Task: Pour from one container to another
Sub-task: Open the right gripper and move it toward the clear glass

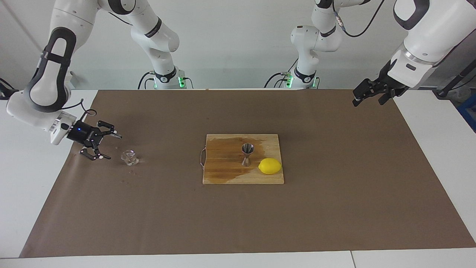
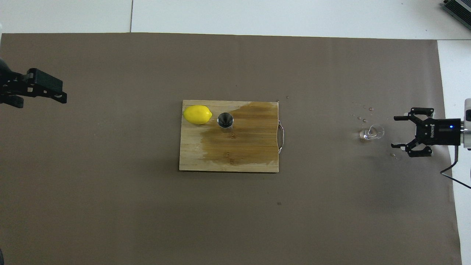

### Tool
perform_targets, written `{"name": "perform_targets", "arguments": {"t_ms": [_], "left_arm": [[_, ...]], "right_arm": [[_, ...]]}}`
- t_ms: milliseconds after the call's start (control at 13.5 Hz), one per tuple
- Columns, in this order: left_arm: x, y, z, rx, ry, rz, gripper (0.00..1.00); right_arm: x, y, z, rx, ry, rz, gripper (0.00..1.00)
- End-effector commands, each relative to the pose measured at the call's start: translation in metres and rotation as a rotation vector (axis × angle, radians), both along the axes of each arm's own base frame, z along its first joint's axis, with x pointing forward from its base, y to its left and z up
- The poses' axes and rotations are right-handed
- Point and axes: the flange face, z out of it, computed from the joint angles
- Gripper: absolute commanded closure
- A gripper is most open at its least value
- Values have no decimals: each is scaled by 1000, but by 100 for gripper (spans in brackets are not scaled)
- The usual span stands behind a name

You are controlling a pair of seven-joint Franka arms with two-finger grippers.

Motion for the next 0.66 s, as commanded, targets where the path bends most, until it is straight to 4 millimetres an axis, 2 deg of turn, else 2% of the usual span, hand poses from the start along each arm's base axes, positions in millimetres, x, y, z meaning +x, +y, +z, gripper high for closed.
{"name": "perform_targets", "arguments": {"t_ms": [0,369,443,591], "left_arm": [[-11,15,-17,15,-84,-104,0],[-37,26,-50,-22,-50,-92,0],[-42,18,-58,-31,-57,-99,0],[-55,19,-77,-47,-62,-93,0]], "right_arm": [[4,2,-23,78,-18,47,0],[1,5,-44,107,-48,76,0],[1,8,-47,115,-48,62,0],[2,11,-52,131,-53,32,0]]}}
